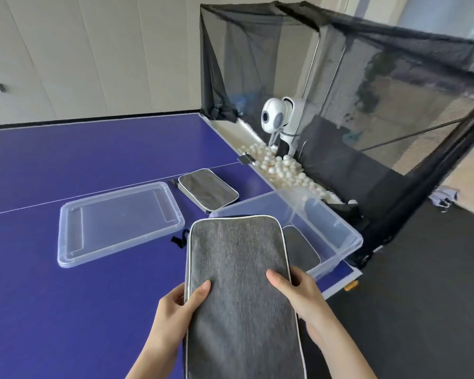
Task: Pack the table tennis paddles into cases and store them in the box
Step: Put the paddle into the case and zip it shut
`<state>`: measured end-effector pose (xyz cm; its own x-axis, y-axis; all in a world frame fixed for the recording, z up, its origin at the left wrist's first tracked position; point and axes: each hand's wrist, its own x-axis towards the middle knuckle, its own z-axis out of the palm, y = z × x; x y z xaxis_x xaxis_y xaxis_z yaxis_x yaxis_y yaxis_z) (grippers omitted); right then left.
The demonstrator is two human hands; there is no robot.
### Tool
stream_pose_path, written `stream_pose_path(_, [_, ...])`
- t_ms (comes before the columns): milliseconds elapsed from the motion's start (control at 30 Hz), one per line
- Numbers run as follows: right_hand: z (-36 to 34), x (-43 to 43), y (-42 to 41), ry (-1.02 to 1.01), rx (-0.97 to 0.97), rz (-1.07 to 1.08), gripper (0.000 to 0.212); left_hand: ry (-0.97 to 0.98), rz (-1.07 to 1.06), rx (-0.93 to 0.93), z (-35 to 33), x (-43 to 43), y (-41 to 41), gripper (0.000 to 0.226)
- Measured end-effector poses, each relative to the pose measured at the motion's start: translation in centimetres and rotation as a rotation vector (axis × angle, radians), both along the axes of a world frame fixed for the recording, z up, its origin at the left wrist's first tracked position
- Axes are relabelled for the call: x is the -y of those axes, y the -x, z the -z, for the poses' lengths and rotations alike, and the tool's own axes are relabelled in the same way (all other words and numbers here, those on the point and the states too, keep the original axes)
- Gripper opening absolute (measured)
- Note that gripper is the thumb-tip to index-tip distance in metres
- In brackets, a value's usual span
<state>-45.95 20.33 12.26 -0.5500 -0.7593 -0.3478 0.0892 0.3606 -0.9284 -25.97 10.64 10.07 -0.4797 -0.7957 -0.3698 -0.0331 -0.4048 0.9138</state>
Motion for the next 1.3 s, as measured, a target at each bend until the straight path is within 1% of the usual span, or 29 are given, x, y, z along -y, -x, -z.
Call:
stream_pose_path(133, [-1.6, -5.2, 5.9, 0.025, 0.039, 0.051, 0.037, 0.038, 0.054, -0.021, -2.4, -4.2, 6.4, 0.055])
stream_pose_path(233, [-2.2, -7.2, 9.3, 0.036, 0.043, 0.060, 0.065, 0.045, 0.049, -0.023, -3.8, -6.1, 10.0, 0.039])
stream_pose_path(267, [-2.4, -7.5, 10.2, 0.034, 0.043, 0.061, 0.071, 0.039, 0.042, -0.024, -4.1, -6.5, 10.9, 0.035])
stream_pose_path(300, [-2.5, -7.5, 11.1, 0.035, 0.044, 0.055, 0.072, 0.031, 0.032, -0.025, -4.4, -6.6, 11.8, 0.032])
stream_pose_path(333, [-2.7, -7.4, 12.1, 0.035, 0.045, 0.046, 0.069, 0.024, 0.018, -0.025, -4.6, -6.7, 12.7, 0.032])
stream_pose_path(467, [-3.2, -6.0, 15.5, 0.045, 0.010, -0.029, 0.041, -0.005, -0.058, -0.049, -4.4, -5.6, 15.8, 0.036])
stream_pose_path(533, [-2.9, -5.3, 17.7, 0.073, 0.042, -0.060, 0.036, -0.035, -0.126, -0.080, -3.8, -4.5, 17.5, 0.042])
stream_pose_path(600, [-2.2, -4.6, 19.9, 0.100, 0.134, -0.087, 0.042, -0.080, -0.214, -0.119, -3.1, -3.1, 19.3, 0.042])
stream_pose_path(633, [-1.6, -4.1, 20.9, 0.130, 0.211, -0.077, 0.049, -0.102, -0.265, -0.149, -2.6, -2.3, 20.3, 0.039])
stream_pose_path(733, [0.5, -1.5, 22.5, 0.248, 0.439, 0.022, 0.070, -0.155, -0.411, -0.227, -1.3, 0.3, 23.8, 0.040])
stream_pose_path(767, [1.1, -0.4, 22.5, 0.283, 0.492, 0.059, 0.071, -0.168, -0.448, -0.245, -0.9, 0.9, 25.2, 0.037])
stream_pose_path(867, [1.8, 3.1, 22.6, 0.344, 0.575, 0.125, 0.058, -0.235, -0.526, -0.340, 0.1, 1.6, 28.9, 0.031])
stream_pose_path(1000, [1.8, 6.2, 24.8, 0.349, 0.554, 0.158, 0.051, -0.304, -0.550, -0.387, 1.5, 1.5, 31.2, 0.036])
stream_pose_path(1067, [2.0, 7.2, 26.4, 0.319, 0.553, 0.119, 0.048, -0.326, -0.515, -0.392, 2.4, 1.0, 31.7, 0.034])
stream_pose_path(1133, [2.4, 8.1, 28.1, 0.275, 0.554, 0.084, 0.046, -0.362, -0.419, -0.298, 3.1, 0.4, 31.6, 0.028])
stream_pose_path(1200, [2.9, 9.0, 29.7, 0.225, 0.531, 0.038, 0.044, -0.413, -0.227, -0.171, 3.0, 0.0, 30.2, 0.025])
stream_pose_path(1267, [3.5, 9.9, 31.0, 0.181, 0.504, -0.030, 0.042, -0.360, 0.009, -0.027, 2.6, -0.1, 27.7, 0.034])
stream_pose_path(1300, [3.9, 10.3, 31.4, 0.161, 0.489, -0.062, 0.040, -0.307, 0.028, 0.031, 2.5, 0.1, 26.7, 0.040])
